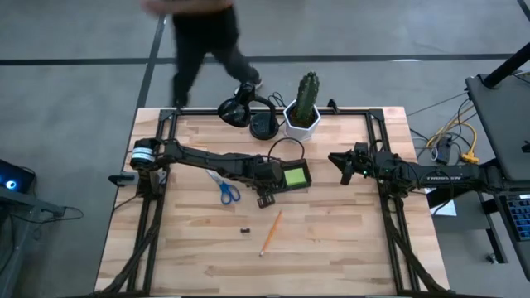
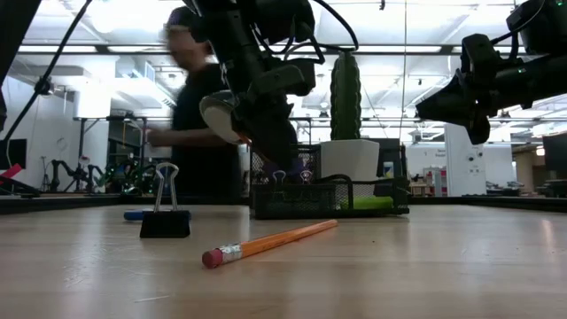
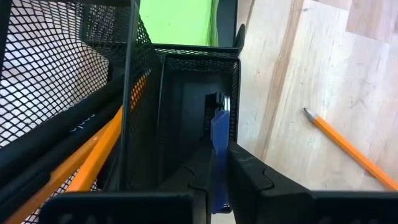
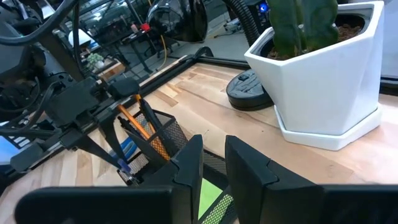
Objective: Pick and place office supplies into organizer
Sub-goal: Put the blue eraser into the desk organizer, then put the black binder clip into the desk organizer
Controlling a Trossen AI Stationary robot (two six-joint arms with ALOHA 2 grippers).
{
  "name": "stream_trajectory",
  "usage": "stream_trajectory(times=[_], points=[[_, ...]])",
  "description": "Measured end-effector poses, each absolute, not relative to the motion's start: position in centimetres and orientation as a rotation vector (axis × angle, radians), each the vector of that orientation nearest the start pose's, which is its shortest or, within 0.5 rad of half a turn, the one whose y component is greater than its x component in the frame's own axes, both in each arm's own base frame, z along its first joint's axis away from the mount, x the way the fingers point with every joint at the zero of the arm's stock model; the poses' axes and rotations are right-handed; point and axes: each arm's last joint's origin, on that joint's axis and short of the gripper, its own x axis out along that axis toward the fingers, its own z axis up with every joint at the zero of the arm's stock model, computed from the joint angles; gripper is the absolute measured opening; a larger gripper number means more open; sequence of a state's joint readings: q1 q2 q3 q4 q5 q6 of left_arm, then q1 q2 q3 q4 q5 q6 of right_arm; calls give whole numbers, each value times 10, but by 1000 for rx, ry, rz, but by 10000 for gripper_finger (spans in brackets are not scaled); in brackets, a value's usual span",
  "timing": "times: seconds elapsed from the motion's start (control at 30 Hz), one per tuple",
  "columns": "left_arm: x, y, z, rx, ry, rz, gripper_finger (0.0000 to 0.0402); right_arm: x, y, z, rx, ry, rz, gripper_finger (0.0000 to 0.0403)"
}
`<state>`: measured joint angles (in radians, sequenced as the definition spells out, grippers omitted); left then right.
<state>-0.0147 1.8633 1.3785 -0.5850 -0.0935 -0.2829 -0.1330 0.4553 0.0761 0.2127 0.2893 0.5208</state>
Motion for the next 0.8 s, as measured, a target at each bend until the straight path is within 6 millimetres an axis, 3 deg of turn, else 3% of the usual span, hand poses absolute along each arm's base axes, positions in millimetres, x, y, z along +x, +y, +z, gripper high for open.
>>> stream_trajectory(times=[0.43,0.8], points=[[388,-3,211,-202,1048,215,134,125,-25,169,499,54,-455,59],[392,-3,240,-210,960,202,148,125,-25,169,500,54,-456,59]])
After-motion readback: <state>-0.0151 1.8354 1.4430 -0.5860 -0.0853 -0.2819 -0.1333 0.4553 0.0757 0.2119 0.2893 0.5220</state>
